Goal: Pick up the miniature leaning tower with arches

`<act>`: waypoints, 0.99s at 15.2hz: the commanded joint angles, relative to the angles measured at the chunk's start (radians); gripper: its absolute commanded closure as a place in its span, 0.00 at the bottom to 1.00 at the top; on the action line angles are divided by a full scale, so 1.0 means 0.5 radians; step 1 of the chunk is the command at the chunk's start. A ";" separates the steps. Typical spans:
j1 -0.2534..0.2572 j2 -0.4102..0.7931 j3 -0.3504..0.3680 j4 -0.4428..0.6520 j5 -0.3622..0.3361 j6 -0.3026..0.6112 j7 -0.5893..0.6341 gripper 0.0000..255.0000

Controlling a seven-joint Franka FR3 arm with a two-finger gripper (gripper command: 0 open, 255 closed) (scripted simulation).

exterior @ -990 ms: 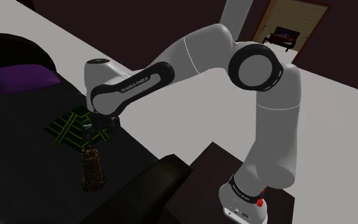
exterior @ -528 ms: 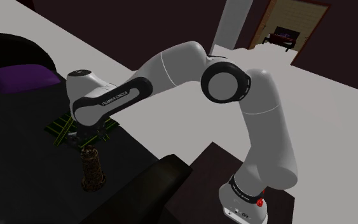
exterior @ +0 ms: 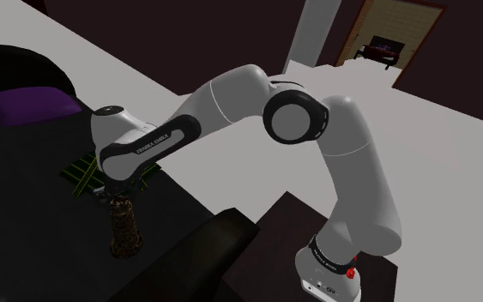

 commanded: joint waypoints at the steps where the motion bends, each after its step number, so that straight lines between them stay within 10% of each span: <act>1: 0.001 0.005 -0.001 0.002 -0.001 0.002 0.000 1.00; 15: -0.012 -0.099 0.016 -0.005 0.018 -0.095 -0.005 1.00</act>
